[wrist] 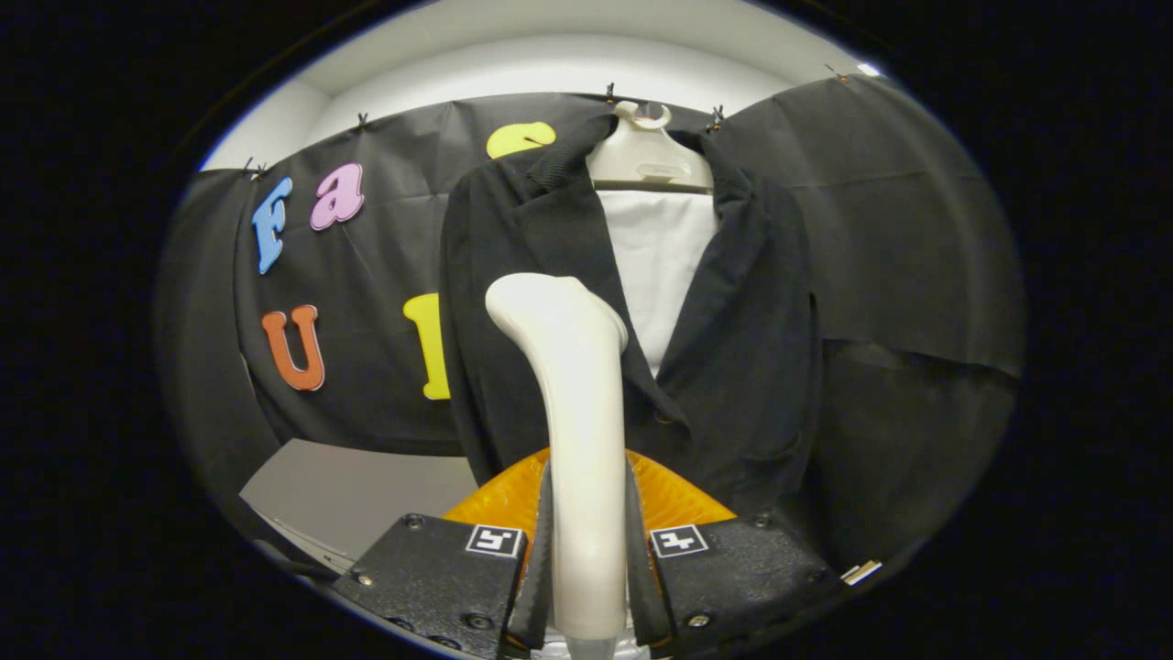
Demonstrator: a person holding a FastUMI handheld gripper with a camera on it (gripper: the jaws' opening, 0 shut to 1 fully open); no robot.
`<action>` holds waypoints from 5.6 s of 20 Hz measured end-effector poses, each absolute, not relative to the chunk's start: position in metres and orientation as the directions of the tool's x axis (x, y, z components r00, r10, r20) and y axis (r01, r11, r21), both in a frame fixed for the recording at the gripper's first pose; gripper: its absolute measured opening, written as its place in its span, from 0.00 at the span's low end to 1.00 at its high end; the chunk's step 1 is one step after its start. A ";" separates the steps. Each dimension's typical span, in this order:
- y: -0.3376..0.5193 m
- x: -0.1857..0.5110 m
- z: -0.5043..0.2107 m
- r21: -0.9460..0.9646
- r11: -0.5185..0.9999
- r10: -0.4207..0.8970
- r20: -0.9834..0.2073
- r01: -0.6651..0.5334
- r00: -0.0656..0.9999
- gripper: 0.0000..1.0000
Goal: Iron the clothes twice with a garment steamer, once on the left side and once on the right side.
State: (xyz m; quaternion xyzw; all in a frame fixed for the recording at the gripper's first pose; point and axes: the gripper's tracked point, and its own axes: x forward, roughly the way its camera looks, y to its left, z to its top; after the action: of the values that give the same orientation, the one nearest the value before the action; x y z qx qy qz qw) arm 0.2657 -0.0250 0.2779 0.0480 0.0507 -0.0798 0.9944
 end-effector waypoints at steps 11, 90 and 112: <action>-0.024 0.261 0.235 0.058 0.982 -0.170 -0.163 0.181 0.972 0.38; -0.200 0.265 0.354 0.214 0.908 -0.361 -0.030 0.359 0.932 0.38; -0.163 0.276 0.229 0.102 0.916 -0.366 -0.190 0.389 0.911 0.38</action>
State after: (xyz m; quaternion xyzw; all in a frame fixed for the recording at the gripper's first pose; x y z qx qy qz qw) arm 0.2761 -0.1630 0.2285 0.0687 0.0838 -0.1937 0.9751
